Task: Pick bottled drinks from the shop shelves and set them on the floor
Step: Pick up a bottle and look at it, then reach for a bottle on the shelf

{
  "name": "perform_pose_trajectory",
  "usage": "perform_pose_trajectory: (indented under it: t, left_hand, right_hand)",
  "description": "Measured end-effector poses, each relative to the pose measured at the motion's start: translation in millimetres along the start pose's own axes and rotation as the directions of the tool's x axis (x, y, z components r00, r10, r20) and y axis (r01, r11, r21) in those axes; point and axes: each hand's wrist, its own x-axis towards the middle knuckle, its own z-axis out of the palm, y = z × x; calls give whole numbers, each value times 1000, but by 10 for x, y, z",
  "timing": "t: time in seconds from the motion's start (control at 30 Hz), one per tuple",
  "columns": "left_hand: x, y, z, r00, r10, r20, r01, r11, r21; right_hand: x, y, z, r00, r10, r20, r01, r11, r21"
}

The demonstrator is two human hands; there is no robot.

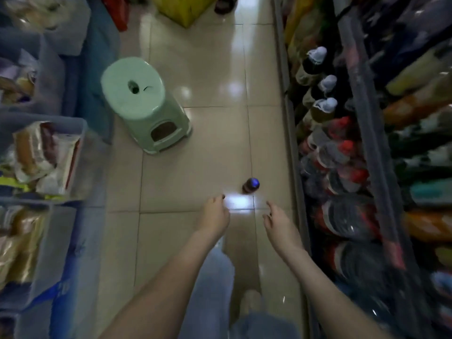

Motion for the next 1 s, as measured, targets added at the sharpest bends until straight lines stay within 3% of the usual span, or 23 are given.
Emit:
perform_pose_trajectory:
  t: [0.07, 0.13, 0.27, 0.43, 0.6, 0.73, 0.87, 1.0]
  left_hand:
    - [605, -94, 225, 1000, 2, -3, -2, 1000, 1]
    - [1136, -203, 544, 1000, 16, -2, -16, 1000, -2]
    - [1835, -459, 1189, 999, 37, 18, -37, 999, 13]
    - [2047, -574, 1490, 997, 10, 77, -15, 998, 65]
    - [1691, 28, 1023, 976, 132, 175, -154, 980, 123]
    - [1073, 613, 452, 912, 284, 294, -355, 908, 222]
    - [357, 1300, -33, 773, 492, 400, -597, 776, 200]
    - [-274, 1984, -576, 610, 676, 414, -756, 652, 49]
  right_hand:
    - [769, 104, 278, 1000, 6, -22, -7, 1000, -18]
    - [1501, 259, 607, 1000, -11, -23, 6, 982, -190]
    - [2481, 639, 1227, 991, -112, 68, 131, 840, -527]
    - [2825, 887, 1457, 978, -188, 87, 206, 824, -528]
    - [2209, 753, 821, 965, -221, 138, 253, 921, -296]
    - [1246, 482, -184, 972, -234, 20, 234, 963, -131]
    - [74, 160, -1207, 938, -258, -233, 259, 965, -24]
    - [-1006, -115, -1945, 906, -113, -409, 157, 985, 75]
